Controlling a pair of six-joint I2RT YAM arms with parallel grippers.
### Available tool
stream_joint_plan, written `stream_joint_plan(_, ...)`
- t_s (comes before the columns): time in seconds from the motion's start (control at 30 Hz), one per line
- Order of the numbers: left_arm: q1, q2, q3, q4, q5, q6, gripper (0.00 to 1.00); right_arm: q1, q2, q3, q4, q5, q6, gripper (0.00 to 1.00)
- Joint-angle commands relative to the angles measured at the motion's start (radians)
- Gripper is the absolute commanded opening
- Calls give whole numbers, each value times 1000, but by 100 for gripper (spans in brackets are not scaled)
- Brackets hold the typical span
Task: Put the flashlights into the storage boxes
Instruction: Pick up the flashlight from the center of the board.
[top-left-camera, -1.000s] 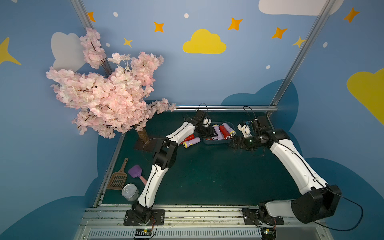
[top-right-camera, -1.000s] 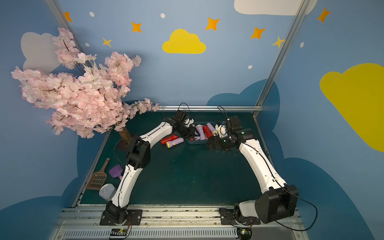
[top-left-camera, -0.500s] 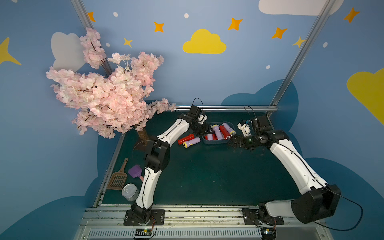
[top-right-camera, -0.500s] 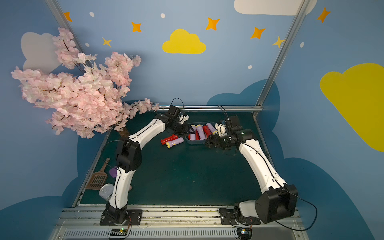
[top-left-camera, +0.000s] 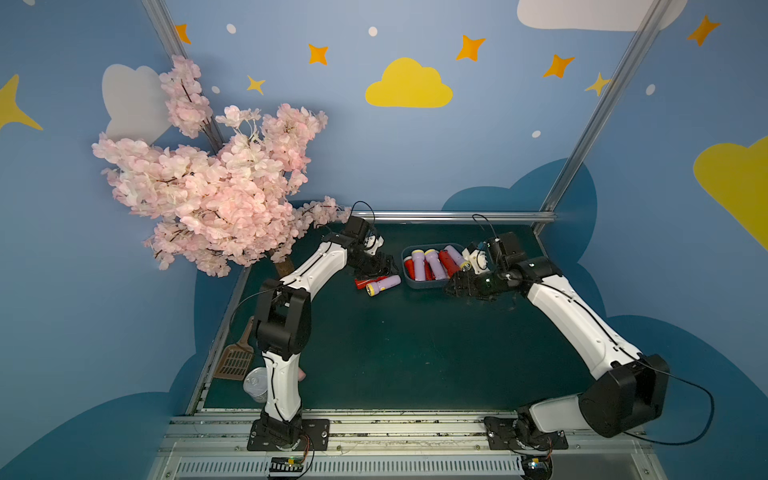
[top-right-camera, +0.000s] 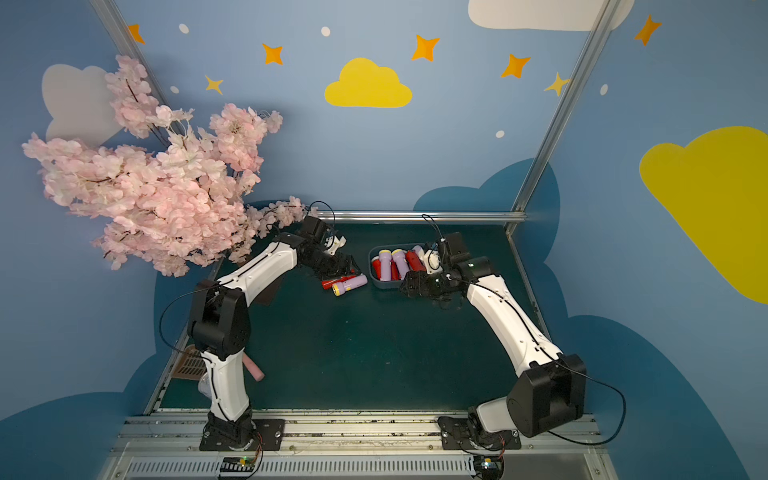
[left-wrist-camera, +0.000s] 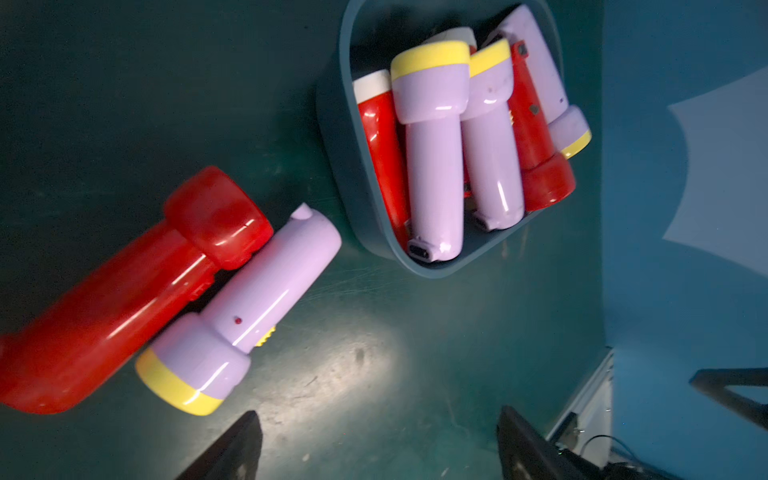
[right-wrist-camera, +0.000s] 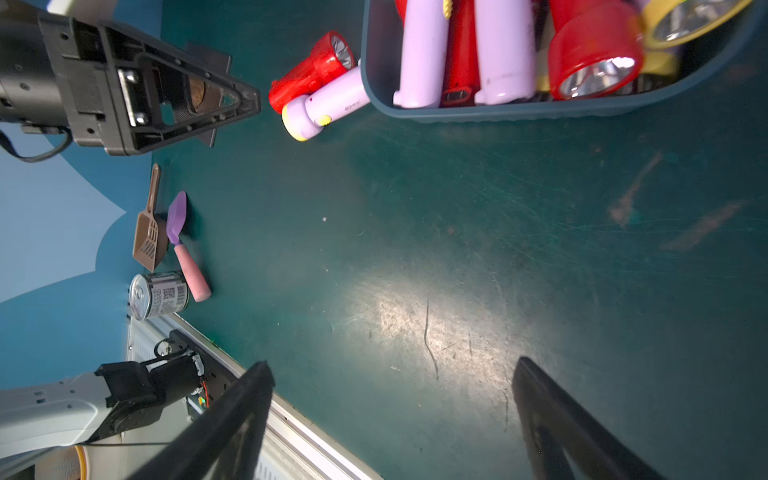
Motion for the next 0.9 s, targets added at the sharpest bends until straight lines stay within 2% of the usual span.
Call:
stream_joint_plan(0.0, 2, -5, 10, -70, -79, 142, 92, 22, 14, 34, 11, 9, 9, 90)
stream_joint_plan(0.43, 60, 77, 62, -134, -365, 349, 92, 59, 9, 47, -9, 42, 23, 90)
stream_joint_plan(0.67, 70, 116, 64, -127, -445, 417, 92, 75, 9, 53, -10, 45, 37, 90)
stream_joint_plan(0.87, 72, 152, 71, -110, -448, 429, 90, 77, 14, 66, -28, 53, 31, 90)
